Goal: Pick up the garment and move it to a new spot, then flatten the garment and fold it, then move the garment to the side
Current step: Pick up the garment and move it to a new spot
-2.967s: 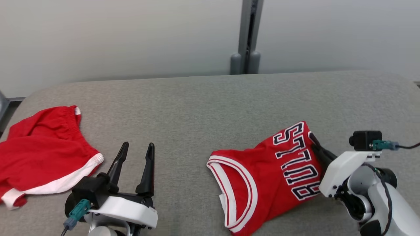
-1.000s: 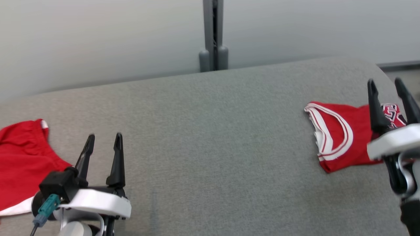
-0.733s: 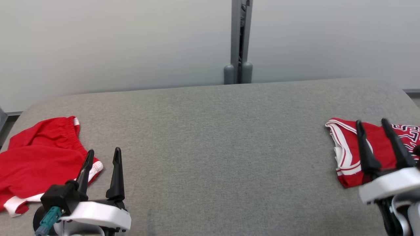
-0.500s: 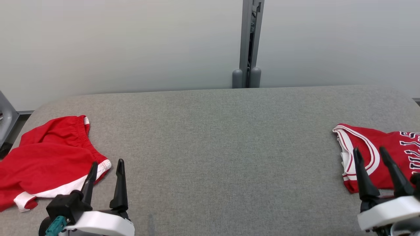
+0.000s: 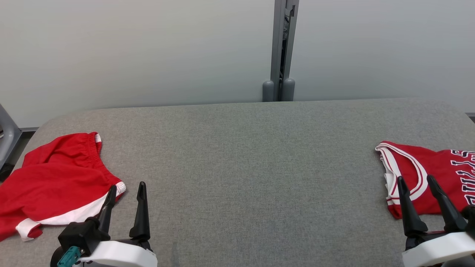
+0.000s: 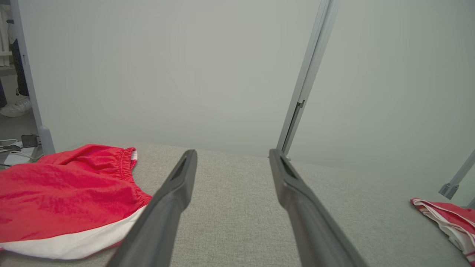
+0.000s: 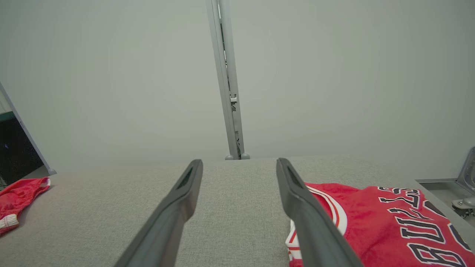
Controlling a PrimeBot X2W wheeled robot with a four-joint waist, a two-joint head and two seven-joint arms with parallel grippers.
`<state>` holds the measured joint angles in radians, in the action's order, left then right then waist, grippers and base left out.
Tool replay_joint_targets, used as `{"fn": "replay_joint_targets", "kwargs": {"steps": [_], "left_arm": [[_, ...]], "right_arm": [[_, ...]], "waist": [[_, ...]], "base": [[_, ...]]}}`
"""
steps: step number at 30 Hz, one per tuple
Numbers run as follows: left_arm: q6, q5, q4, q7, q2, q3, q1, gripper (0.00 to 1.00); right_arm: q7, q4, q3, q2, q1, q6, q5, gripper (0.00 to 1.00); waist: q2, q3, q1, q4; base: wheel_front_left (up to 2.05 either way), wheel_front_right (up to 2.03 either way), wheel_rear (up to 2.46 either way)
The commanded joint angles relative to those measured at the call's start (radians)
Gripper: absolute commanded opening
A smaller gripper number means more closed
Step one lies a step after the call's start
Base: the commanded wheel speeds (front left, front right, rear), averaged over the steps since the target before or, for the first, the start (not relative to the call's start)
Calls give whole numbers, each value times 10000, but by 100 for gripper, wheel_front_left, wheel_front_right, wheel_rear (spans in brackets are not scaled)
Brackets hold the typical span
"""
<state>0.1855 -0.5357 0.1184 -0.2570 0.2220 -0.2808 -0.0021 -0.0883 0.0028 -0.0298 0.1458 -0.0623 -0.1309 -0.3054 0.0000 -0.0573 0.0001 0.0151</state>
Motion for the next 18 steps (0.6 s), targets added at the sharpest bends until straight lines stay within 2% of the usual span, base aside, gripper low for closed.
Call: {"fn": "replay_joint_targets", "kwargs": {"steps": [1, 10, 18], "left_arm": [[-36, 74, 23, -46, 29, 12, -25, 100], [-125, 50, 151, -63, 99, 40, -186, 100], [49, 98, 185, 57, 178, 53, -293, 100]], "right_arm": [[24, -68, -37, 49, -78, 2, 29, 100], [-8, -1, 56, 31, -66, 2, -35, 100], [-10, 52, 354, -44, -54, 2, -151, 100]], "waist": [[0, 2, -1, 6], [0, 42, -1, 291], [0, 77, -1, 1208]], "base": [[0, 0, 0], [0, 0, 0], [0, 0, 0]]}}
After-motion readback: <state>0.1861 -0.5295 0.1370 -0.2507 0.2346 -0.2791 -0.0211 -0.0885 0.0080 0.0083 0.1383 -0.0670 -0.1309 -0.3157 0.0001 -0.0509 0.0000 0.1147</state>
